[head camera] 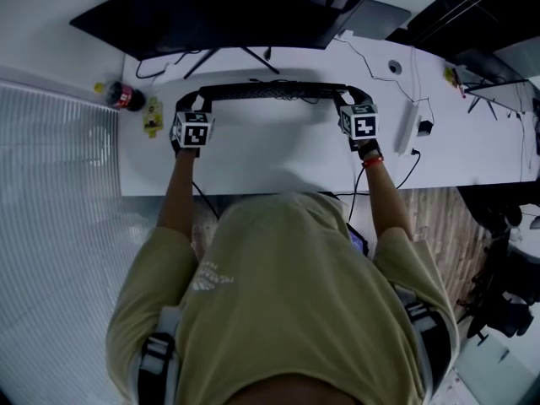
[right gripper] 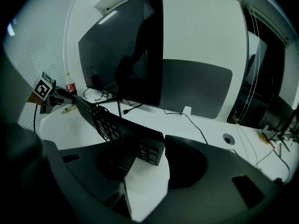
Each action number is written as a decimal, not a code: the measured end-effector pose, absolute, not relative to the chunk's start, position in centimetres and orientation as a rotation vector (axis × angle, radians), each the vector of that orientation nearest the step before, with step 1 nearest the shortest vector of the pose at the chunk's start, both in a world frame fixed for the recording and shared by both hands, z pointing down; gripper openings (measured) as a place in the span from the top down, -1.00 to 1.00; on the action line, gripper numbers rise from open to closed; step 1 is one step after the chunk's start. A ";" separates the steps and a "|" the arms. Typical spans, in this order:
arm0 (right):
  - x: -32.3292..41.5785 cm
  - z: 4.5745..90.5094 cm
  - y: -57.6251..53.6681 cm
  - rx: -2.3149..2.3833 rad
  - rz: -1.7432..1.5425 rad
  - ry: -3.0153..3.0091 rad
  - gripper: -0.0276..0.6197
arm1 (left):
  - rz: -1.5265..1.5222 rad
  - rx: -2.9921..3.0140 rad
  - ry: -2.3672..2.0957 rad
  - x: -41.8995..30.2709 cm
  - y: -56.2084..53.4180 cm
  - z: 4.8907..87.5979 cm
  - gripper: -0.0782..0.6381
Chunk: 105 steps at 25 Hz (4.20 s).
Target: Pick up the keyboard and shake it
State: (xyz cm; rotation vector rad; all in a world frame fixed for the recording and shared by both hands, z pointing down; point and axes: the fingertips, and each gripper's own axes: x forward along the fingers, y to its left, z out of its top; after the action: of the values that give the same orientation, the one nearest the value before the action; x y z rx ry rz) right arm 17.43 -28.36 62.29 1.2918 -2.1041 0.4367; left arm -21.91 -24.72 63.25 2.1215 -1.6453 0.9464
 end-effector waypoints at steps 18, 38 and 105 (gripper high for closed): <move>17.3 62.1 -27.5 1.280 0.440 -2.093 0.32 | 0.901 2.057 -1.652 -22.7 -23.3 64.7 0.41; 17.4 62.6 -24.1 1.344 0.392 -2.065 0.31 | 0.962 2.066 -1.681 -22.6 -20.4 65.1 0.47; 18.3 71.4 -15.4 1.349 0.597 -1.898 0.26 | 1.238 2.030 -1.409 -21.9 -12.2 72.9 0.48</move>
State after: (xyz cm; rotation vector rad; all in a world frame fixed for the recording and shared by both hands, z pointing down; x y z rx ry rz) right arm 18.26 -15.43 71.44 1.3486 -1.8982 0.5967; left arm -21.89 -12.23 72.94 2.0301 -1.4088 1.2379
